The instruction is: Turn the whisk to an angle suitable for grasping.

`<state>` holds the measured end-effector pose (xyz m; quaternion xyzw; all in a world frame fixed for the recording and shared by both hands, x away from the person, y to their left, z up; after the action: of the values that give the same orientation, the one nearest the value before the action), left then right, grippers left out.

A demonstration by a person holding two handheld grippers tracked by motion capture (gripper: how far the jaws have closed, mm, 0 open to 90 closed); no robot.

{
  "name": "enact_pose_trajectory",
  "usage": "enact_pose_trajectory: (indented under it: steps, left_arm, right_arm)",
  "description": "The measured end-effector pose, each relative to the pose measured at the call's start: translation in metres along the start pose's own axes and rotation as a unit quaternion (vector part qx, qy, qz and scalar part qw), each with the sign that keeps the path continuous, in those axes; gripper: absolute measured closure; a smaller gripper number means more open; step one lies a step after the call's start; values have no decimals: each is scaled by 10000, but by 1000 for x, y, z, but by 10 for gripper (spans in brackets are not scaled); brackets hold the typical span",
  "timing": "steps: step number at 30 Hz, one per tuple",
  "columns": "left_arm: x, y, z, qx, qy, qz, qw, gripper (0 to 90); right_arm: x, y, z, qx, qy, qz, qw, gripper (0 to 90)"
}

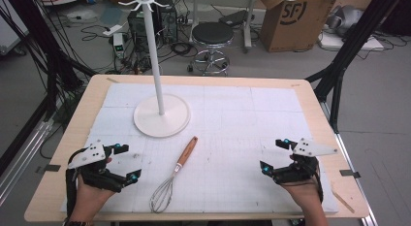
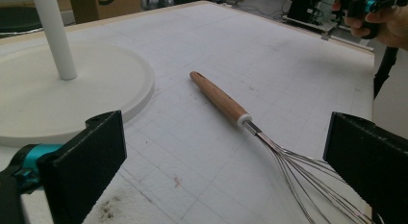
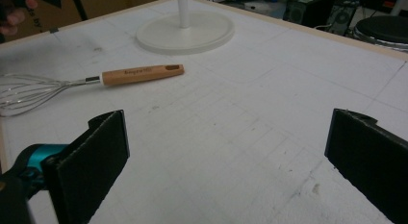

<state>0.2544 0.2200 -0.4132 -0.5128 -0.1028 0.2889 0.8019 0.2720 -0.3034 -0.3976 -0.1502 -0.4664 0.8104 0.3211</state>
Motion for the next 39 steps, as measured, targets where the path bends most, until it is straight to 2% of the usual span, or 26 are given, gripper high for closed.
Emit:
enact_pose_trajectory:
  steps: [4,8,14,23,26,29,30,34,35,37,39]
  left_arm:
    - [-1,-1,-1,-8,25,-8,10000,17]
    - [-2,-4,-6,23,31,-65,10000,17]
    - [-5,-7,-7,23,82,-99,9999,17]
    - [-10,-15,-8,5,148,-32,9999,18]
    - [-13,-20,-17,142,191,-77,9997,18]
    - [-16,-28,-26,423,207,-127,9988,18]
    - [-17,-35,-32,520,228,-153,9983,18]
    - [-18,-45,-39,606,232,-184,9977,18]
    - [-18,-52,-46,731,225,-218,9968,18]
    - [-18,-54,-50,795,241,-189,9964,18]
    - [-18,-60,-57,957,196,-262,9949,18]
  right_arm:
    - [1,0,0,-5,53,-49,10000,5]
    - [2,5,0,105,111,-88,9998,5]
    - [2,3,4,11,170,-122,9998,5]
    - [-2,5,3,106,235,-135,9996,5]
    - [-4,4,4,47,187,-203,9996,5]
    - [-5,2,5,13,160,-219,9996,6]
    - [-5,2,5,5,153,-227,9996,5]
    - [-4,2,5,3,159,-205,9997,5]
    - [-4,2,5,24,145,-224,9996,5]
    - [-3,3,4,58,167,-181,9997,5]
    - [-4,3,4,87,186,-196,9996,5]
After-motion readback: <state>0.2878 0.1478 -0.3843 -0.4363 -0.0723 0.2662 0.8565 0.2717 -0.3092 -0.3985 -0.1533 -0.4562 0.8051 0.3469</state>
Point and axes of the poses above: each handheld gripper's, and its own axes: z roughly backward along the jaws, y roughly out of its underside, x roughly to its left, the point moved 2 cm from there along -z, roughly forward along the jaws, and after that the axes turned 9 degrees about x, right-handed, at the moved point
